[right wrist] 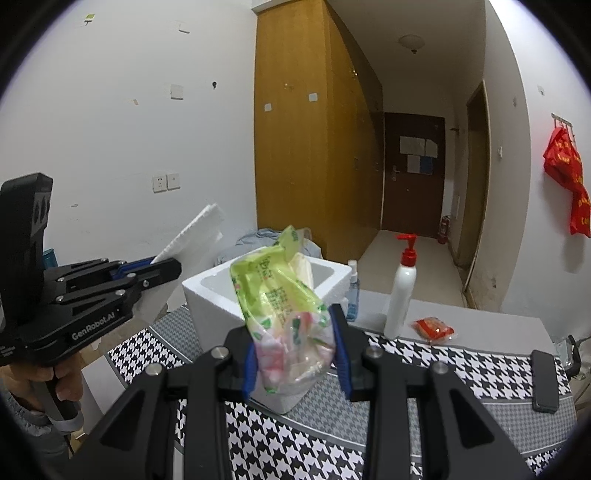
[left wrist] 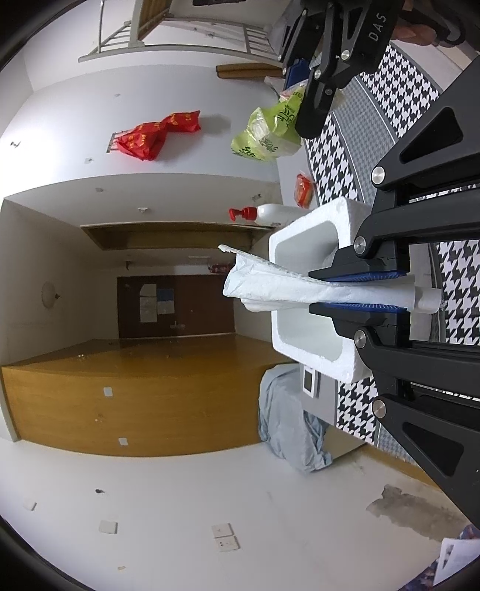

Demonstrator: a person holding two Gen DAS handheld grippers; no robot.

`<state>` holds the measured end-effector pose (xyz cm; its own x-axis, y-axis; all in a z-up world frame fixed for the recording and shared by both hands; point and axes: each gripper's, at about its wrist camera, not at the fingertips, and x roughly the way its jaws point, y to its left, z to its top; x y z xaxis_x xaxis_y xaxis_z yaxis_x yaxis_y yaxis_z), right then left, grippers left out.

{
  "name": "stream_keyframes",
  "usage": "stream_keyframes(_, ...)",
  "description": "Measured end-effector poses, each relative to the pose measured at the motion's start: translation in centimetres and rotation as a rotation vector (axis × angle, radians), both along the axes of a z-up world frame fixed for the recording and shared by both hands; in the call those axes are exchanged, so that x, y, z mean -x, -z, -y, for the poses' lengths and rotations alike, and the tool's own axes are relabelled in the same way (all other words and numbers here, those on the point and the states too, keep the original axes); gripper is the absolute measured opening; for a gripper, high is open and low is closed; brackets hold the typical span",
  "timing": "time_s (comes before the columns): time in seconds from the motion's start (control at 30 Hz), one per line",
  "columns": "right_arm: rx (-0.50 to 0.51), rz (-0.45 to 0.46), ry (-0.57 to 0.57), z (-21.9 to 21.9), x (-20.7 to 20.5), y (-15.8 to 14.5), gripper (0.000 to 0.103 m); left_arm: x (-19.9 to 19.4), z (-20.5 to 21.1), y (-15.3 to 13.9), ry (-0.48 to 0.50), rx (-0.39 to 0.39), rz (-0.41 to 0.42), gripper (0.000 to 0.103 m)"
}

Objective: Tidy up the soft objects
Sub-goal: 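Carry the tissue and snack bag with both tools toward the foam box, then lower the snack bag into the foam box and open the right tool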

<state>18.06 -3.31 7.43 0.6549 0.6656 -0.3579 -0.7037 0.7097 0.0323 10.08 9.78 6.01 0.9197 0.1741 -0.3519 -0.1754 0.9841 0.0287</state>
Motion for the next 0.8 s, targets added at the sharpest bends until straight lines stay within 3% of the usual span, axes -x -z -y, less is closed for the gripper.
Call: stream_keyframes(0.8, 0.032, -0.037, -0.022, -5.3, -3.1, -0.1, 0.039, -1.0, -2.6, -0.2, -0.031, 0.004, 0.003, 0.011)
